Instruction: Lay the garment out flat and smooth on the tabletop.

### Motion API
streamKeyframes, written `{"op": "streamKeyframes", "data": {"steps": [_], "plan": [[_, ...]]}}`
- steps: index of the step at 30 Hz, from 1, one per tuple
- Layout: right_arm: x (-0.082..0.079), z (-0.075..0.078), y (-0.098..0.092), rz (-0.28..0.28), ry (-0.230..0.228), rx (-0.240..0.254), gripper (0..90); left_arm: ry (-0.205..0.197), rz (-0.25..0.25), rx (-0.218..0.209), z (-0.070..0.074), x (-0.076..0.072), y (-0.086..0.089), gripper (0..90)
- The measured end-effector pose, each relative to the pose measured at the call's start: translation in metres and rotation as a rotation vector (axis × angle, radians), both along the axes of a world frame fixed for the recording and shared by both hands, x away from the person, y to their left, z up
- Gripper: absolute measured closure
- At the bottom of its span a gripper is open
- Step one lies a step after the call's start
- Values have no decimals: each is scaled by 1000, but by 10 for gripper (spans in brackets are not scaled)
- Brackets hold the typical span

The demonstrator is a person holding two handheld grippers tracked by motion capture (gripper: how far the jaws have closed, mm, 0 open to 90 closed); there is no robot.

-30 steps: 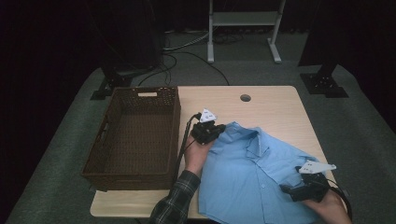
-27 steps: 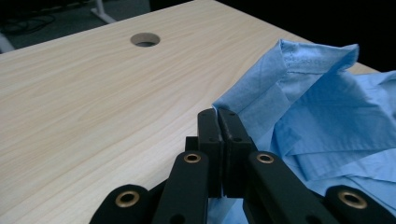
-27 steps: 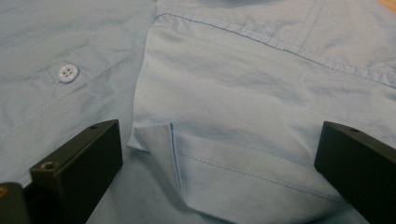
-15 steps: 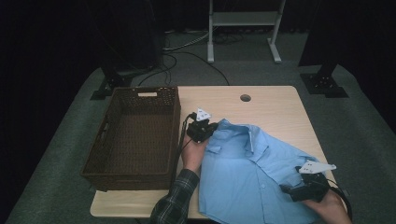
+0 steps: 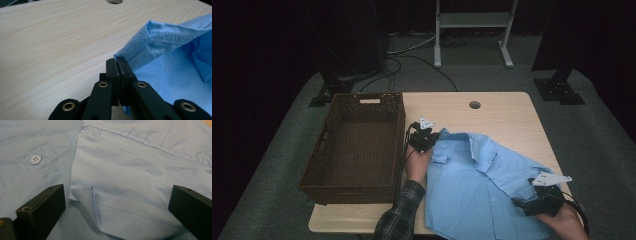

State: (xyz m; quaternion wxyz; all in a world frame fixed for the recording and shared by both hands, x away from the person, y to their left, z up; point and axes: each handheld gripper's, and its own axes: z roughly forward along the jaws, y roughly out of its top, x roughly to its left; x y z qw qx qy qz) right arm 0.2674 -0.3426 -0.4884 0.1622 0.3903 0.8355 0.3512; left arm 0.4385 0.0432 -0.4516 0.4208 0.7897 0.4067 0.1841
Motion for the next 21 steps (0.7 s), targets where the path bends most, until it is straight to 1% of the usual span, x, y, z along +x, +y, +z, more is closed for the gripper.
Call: {"op": "streamKeyframes", "data": {"steps": [5, 9, 13, 14, 15, 17, 20, 21], "plan": [[0, 0, 0, 0, 0, 0, 0, 10, 9, 15, -8, 3, -1, 891], [0, 0, 0, 0, 0, 0, 0, 23, 14, 11, -13, 4, 0, 890], [0, 0, 0, 0, 0, 0, 0, 20, 14, 0, -15, 4, 1, 883], [0, 0, 0, 0, 0, 0, 0, 21, 18, -1, -15, 4, 1, 869], [0, 0, 0, 0, -1, 0, 0, 21, 22, -1, -15, 4, 2, 810], [0, 0, 0, 0, 0, 0, 0, 19, 26, -3, -14, 3, 2, 753], [0, 0, -1, 0, 0, -1, 0, 17, 21, -14, -12, 0, 1, 691], [0, 0, -1, 0, -1, 0, 0, 11, 17, -18, -10, -1, 0, 675]]}}
